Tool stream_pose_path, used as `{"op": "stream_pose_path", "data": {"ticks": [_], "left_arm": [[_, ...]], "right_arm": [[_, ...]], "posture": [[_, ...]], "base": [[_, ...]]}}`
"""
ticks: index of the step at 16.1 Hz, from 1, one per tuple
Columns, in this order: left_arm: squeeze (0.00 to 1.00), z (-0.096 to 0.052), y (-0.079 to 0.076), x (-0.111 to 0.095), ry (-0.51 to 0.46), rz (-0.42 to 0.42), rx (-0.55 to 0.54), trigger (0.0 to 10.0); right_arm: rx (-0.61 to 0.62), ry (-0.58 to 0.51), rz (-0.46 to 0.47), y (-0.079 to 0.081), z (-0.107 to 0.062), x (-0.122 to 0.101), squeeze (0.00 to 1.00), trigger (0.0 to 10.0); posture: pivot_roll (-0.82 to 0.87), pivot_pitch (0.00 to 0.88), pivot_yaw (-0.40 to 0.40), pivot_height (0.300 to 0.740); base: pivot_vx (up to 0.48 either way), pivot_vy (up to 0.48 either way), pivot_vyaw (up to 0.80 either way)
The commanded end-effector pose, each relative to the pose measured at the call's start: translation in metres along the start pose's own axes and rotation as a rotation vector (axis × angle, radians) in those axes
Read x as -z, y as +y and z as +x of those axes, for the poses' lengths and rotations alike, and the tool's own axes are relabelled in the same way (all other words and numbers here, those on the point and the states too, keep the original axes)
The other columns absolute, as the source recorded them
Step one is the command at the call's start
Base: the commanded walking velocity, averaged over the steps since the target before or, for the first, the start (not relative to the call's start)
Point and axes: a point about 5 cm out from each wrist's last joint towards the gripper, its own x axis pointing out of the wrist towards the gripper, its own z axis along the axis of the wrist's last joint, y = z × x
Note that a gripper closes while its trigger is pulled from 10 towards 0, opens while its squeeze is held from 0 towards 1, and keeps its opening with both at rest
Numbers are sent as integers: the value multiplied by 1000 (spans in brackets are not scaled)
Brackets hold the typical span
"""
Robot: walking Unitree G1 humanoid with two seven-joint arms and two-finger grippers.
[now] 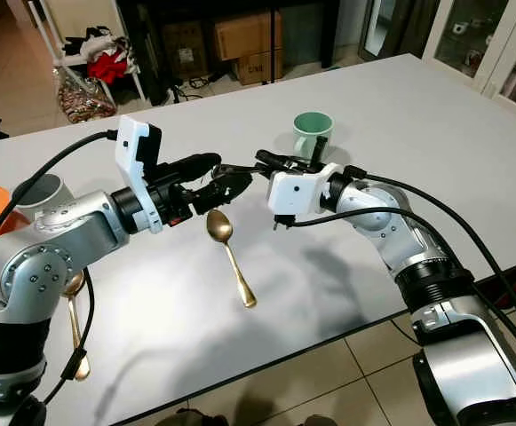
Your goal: Setting the table
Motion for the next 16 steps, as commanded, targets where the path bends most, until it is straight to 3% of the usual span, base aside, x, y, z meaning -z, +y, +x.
{"op": "stream_pose_path", "data": {"ticks": [1, 2, 16], "left_arm": [[0, -1, -3, 2, 16, 6, 13, 784], [0, -2, -2, 6, 44, 5, 8, 0], [0, -2, 6, 4, 37, 11, -33, 0]], "right_arm": [[8, -17, -15, -1, 1, -3, 0, 10000], [19, -24, -13, -3, 2, -5, 0, 10000], [-11, -9, -76, -1, 0, -2, 0, 10000]], "posture": [[-101, 9, 132, 740], [-101, 7, 131, 740], [-98, 23, 131, 740]], "base": [[0, 0, 0], [0, 0, 0], [0, 0, 0]]}}
